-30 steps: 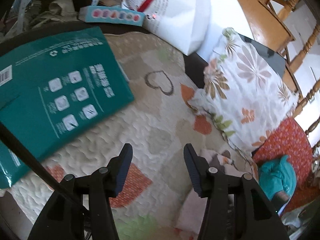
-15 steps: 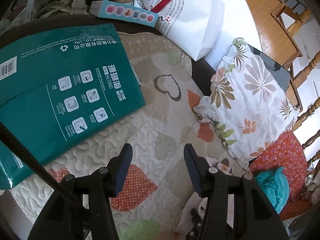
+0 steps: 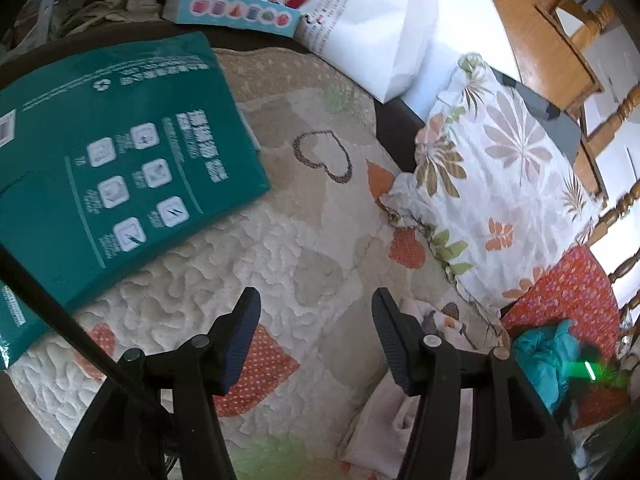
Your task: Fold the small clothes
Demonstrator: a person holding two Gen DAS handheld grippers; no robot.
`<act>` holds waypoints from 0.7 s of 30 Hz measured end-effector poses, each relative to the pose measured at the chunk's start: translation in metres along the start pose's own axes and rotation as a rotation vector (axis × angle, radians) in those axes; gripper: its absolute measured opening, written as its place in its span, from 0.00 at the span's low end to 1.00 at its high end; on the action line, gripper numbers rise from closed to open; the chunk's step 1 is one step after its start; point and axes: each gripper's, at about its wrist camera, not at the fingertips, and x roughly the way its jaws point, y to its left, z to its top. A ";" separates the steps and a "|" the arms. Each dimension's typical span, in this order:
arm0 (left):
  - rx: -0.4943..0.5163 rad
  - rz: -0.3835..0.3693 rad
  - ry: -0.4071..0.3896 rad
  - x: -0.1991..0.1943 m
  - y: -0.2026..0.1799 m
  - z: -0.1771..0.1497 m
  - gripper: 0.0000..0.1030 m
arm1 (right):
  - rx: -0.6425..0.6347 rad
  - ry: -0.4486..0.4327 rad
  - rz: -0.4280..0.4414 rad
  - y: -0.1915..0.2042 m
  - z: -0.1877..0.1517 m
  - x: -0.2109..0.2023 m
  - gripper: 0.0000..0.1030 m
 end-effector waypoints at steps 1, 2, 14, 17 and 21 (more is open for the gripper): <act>0.010 -0.001 0.006 0.002 -0.004 -0.001 0.55 | 0.056 0.036 0.001 -0.009 0.006 0.017 0.47; 0.016 -0.002 0.007 0.004 -0.007 -0.002 0.55 | 0.098 0.065 0.005 -0.015 0.010 0.032 0.49; 0.047 -0.013 0.028 0.014 -0.024 -0.004 0.55 | 0.019 -0.073 -0.090 -0.001 0.023 0.026 0.06; 0.045 -0.007 0.033 0.016 -0.025 -0.004 0.55 | -0.008 -0.121 -0.024 0.015 0.036 0.017 0.06; 0.048 0.002 0.047 0.020 -0.024 -0.006 0.55 | -0.066 -0.048 0.031 0.034 0.033 0.047 0.07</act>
